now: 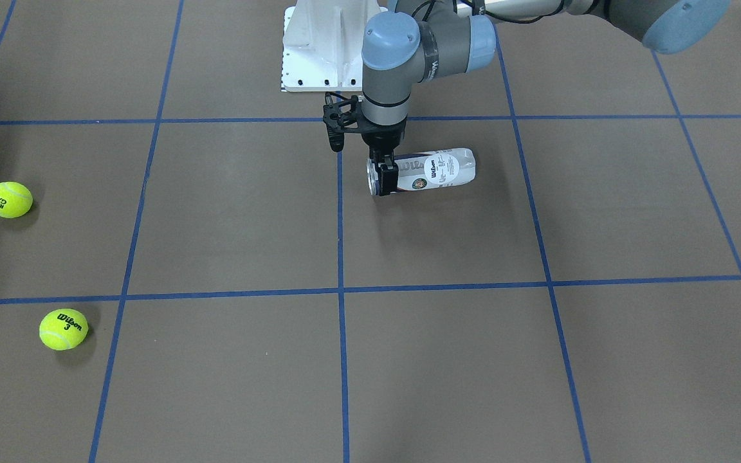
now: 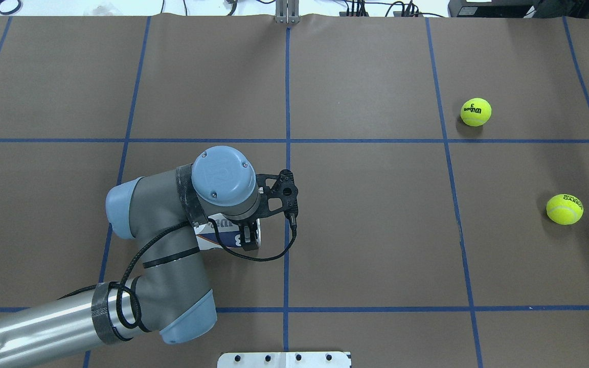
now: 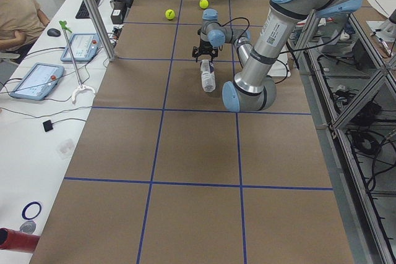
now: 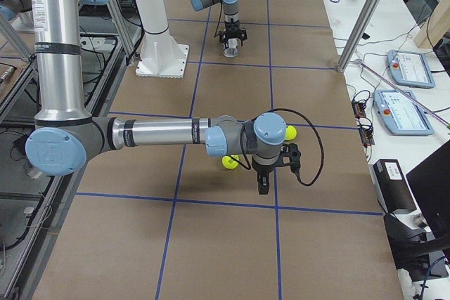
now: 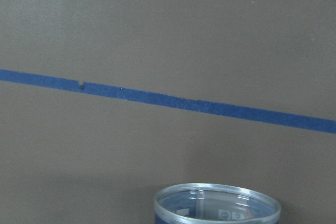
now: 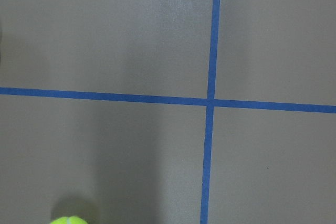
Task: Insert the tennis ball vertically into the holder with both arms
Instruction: 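Close the left gripper around the can's open end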
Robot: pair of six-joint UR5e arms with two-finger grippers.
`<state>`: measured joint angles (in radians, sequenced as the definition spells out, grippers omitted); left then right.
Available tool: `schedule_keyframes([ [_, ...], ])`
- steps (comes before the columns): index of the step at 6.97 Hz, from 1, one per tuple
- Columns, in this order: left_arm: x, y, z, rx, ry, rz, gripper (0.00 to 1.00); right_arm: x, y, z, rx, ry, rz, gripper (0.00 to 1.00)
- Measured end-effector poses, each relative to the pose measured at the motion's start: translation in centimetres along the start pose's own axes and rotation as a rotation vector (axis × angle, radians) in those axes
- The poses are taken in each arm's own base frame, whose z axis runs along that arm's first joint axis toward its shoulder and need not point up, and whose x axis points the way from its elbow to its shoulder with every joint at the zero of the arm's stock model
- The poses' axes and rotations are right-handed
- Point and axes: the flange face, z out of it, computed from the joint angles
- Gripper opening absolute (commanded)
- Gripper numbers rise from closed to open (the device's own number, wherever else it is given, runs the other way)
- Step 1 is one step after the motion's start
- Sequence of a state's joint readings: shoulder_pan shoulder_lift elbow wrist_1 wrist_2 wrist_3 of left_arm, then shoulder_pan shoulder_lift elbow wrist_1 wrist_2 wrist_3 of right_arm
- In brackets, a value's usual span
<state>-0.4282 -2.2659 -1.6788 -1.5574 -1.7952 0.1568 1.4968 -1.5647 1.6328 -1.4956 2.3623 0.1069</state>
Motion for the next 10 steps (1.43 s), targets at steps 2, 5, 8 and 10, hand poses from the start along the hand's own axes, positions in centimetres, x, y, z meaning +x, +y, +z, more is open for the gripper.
schedule_keyframes([
  [2, 0.5, 0.2, 0.3, -0.002, 0.059, -0.001, 0.97, 0.0, 0.0, 0.1, -0.001, 0.0, 0.0, 1.0],
  [5, 0.9, 0.3, 1.4, -0.014, 0.077, 0.0, 0.97, 0.0, 0.1, 0.2, -0.003, 0.0, 0.0, 1.0],
  [8, 0.6, 0.2, 4.0, -0.014, 0.079, 0.004, 0.91, 0.0, 0.1, 0.2, -0.005, 0.001, 0.001, 1.0],
  [10, 0.6, 0.2, 4.4, -0.008, 0.078, 0.007, 0.65, 0.0, 0.1, 0.2, -0.004, 0.001, 0.001, 1.0],
])
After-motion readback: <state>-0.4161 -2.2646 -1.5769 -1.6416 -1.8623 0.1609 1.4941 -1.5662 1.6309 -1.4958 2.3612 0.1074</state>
